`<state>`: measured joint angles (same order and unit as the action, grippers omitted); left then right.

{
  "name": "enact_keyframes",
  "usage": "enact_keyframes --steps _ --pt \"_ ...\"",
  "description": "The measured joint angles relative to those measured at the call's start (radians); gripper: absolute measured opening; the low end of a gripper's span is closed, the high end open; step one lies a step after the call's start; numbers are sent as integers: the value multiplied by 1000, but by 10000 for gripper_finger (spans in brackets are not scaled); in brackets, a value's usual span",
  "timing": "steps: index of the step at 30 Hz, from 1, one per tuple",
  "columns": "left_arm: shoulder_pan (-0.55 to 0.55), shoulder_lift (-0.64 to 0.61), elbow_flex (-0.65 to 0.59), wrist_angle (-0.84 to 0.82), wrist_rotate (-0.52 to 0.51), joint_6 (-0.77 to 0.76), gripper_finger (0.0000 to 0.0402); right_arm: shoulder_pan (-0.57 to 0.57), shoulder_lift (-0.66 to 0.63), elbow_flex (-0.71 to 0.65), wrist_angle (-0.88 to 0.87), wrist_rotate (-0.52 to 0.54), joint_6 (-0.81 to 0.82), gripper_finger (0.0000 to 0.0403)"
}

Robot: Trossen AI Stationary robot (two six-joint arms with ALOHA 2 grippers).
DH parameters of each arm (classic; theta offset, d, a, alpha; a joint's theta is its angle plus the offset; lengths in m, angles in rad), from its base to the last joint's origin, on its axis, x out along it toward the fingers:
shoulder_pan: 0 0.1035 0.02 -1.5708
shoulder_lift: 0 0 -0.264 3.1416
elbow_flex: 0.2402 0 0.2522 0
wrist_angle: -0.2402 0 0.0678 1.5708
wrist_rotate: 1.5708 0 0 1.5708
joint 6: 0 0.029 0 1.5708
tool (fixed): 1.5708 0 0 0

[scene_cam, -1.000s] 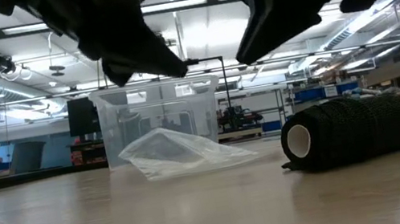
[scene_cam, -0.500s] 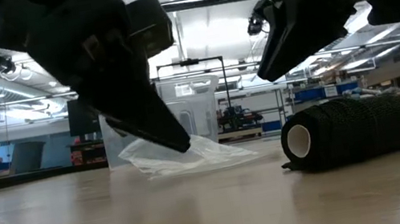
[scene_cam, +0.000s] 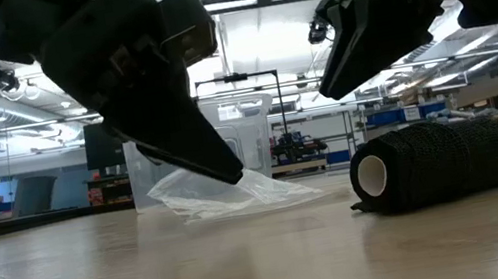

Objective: Roll bandage
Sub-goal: Open the transparent zip bag

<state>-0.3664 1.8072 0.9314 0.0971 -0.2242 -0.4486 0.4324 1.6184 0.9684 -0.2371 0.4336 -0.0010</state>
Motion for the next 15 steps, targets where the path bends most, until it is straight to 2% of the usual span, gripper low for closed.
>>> enact_keyframes --steps 15 --pt "0 0 0 10 4 1 155 0 0 0 0 -19 2 74"
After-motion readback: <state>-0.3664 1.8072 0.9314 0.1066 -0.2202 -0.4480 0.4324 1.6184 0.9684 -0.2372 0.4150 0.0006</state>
